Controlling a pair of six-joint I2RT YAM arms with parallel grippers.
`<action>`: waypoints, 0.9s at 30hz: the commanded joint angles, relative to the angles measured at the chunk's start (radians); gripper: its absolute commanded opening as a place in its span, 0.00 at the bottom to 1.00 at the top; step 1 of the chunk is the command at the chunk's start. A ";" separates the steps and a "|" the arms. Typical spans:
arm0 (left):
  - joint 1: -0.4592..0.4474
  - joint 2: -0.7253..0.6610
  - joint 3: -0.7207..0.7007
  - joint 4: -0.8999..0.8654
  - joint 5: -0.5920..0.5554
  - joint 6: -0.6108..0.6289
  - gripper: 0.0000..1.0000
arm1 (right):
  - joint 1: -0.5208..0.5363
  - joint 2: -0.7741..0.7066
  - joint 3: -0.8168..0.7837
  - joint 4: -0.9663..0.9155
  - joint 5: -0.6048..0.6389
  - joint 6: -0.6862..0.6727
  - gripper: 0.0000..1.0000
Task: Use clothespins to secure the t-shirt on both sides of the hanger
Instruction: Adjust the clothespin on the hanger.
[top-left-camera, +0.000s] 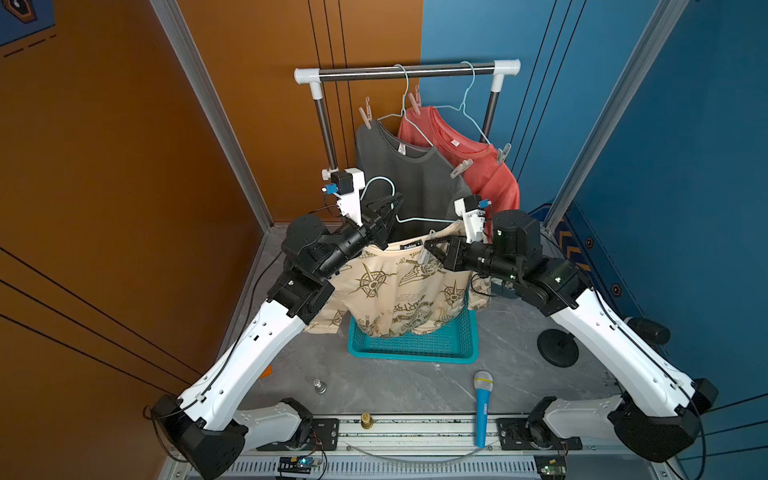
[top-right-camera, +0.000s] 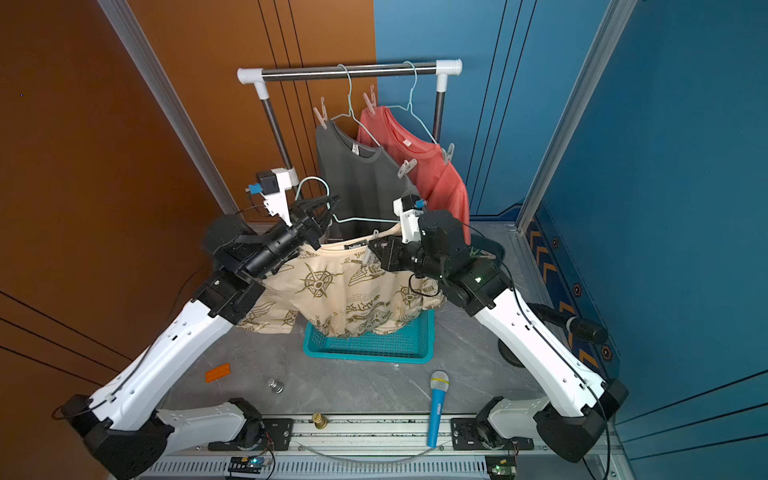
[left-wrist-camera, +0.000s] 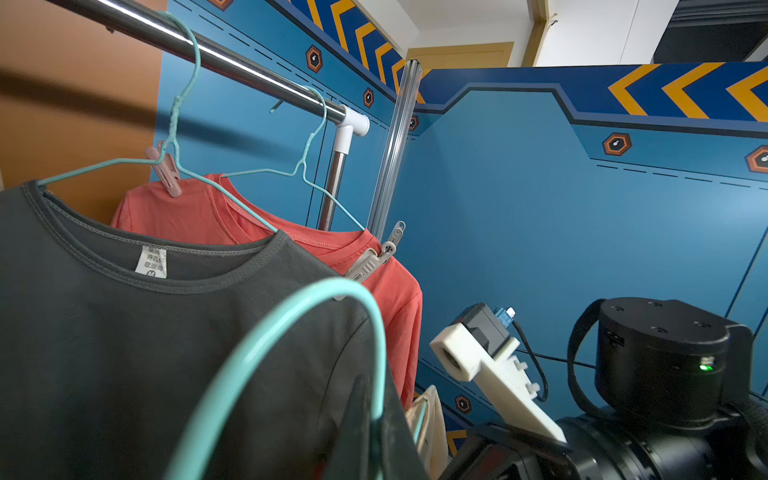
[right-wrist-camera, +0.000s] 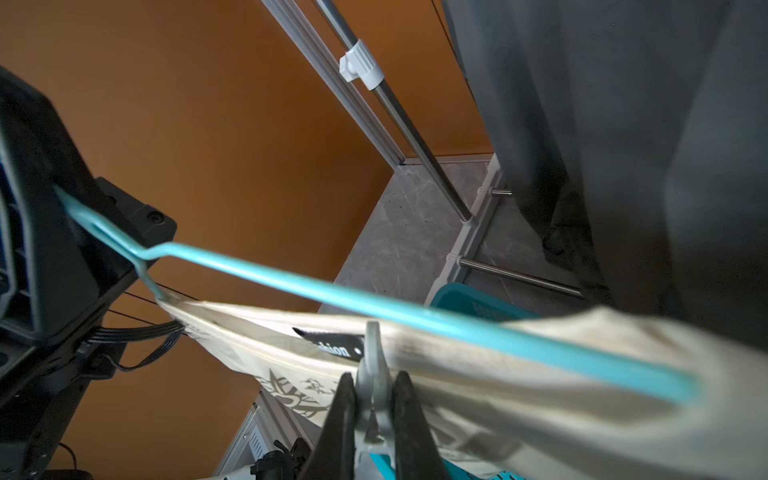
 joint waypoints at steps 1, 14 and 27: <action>-0.018 0.014 0.023 0.077 0.029 0.007 0.07 | 0.029 0.024 0.043 0.072 -0.010 0.038 0.00; -0.057 0.063 0.038 0.120 0.016 0.022 0.07 | 0.133 0.191 0.062 0.155 -0.030 0.116 0.00; -0.055 0.093 0.028 0.143 -0.016 0.019 0.08 | 0.216 0.262 0.105 0.163 -0.048 0.121 0.00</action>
